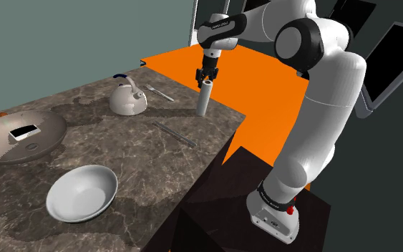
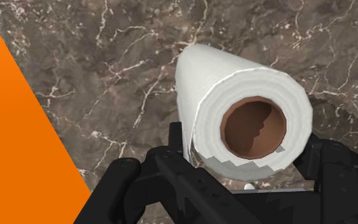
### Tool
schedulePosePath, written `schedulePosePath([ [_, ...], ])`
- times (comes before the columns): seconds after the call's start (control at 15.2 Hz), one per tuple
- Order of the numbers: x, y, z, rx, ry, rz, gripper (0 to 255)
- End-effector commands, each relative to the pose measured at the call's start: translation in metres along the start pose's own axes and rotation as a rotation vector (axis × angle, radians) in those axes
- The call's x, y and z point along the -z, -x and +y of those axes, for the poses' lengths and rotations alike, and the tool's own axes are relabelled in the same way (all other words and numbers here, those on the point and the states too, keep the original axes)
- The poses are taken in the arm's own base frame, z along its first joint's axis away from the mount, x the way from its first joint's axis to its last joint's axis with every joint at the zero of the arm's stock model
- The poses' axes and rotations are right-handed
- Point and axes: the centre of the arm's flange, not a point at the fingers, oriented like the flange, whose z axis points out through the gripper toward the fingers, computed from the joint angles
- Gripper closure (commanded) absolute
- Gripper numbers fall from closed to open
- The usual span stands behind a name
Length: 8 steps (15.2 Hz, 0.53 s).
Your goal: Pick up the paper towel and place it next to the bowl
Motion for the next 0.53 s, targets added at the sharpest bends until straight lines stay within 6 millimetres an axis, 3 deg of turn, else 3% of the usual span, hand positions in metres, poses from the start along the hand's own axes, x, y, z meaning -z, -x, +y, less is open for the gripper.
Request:
schedulePosePath([
  [0.0, 0.000, 0.000, 0.000, 0.000, 0.000, -0.001, 255],
  [0.2, -0.001, 0.000, 0.000, 0.000, 0.000, -0.001, 255],
  [0.46, 0.021, 0.001, -0.001, 0.000, 0.000, -0.001, 255],
])
